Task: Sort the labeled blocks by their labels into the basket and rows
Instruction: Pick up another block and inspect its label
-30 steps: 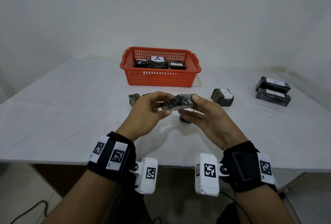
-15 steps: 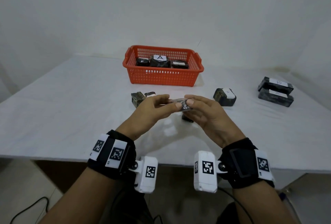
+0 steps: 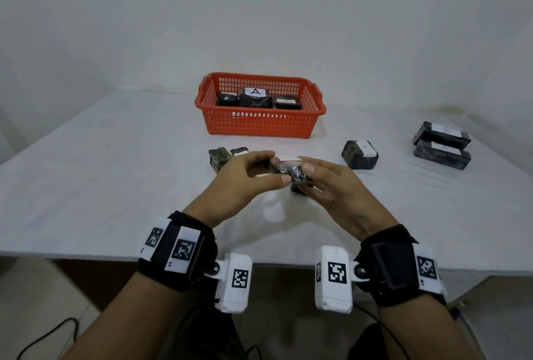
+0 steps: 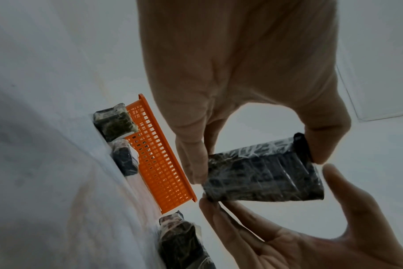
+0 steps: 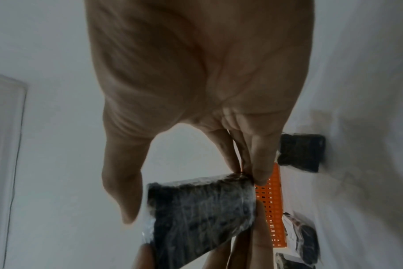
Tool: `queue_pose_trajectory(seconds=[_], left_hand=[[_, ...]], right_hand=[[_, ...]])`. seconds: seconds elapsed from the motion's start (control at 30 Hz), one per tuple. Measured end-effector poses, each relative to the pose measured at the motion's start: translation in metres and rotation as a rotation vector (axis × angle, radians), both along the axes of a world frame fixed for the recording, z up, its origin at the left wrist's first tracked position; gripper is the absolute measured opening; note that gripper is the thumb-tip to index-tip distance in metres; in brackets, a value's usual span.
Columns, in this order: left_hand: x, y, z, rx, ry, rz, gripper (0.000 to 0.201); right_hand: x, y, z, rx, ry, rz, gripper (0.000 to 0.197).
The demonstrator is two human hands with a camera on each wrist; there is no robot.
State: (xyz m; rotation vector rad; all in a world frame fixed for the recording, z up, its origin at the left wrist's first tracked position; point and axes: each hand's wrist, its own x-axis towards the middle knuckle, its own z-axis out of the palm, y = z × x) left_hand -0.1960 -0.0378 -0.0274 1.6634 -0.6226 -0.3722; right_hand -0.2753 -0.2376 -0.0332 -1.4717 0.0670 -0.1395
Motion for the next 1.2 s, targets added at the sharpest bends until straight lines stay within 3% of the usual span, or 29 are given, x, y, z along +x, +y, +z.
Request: queue_pose_trajectory(seconds=[0.07, 0.17, 0.33, 0.57, 0.67, 1.0, 1.07, 1.2], left_hand=[[0.001, 0.0, 0.002, 0.032, -0.019, 0.007, 0.101], [0.0, 0.001, 0.003, 0.043, 0.011, -0.049, 0.104], [-0.002, -0.001, 0.001, -0.024, 0.015, -0.028, 0.087], [-0.002, 0.0, 0.003, 0.009, 0.022, -0.069, 0.102], [-0.002, -0.001, 0.001, 0.011, -0.03, -0.009, 0.098], [-0.001, -0.002, -0.005, 0.048, -0.086, -0.104, 0.109], [-0.004, -0.005, -0.004, 0.002, -0.043, -0.078, 0.097], [-0.001, -0.01, -0.003, -0.106, 0.001, 0.092, 0.052]], right_hand=[[0.001, 0.0, -0.004, 0.016, 0.006, -0.023, 0.084], [0.001, 0.0, -0.007, -0.014, -0.021, -0.07, 0.085], [-0.003, 0.0, -0.004, -0.023, -0.04, -0.068, 0.086], [-0.003, 0.0, 0.0, -0.046, -0.028, -0.017, 0.091], [-0.004, 0.002, 0.002, -0.055, -0.014, -0.01, 0.095], [-0.009, 0.009, 0.011, -0.003, 0.152, -0.037, 0.029], [-0.009, 0.011, 0.009, -0.01, 0.143, -0.05, 0.027], [-0.01, 0.014, 0.005, -0.05, 0.124, -0.029, 0.038]])
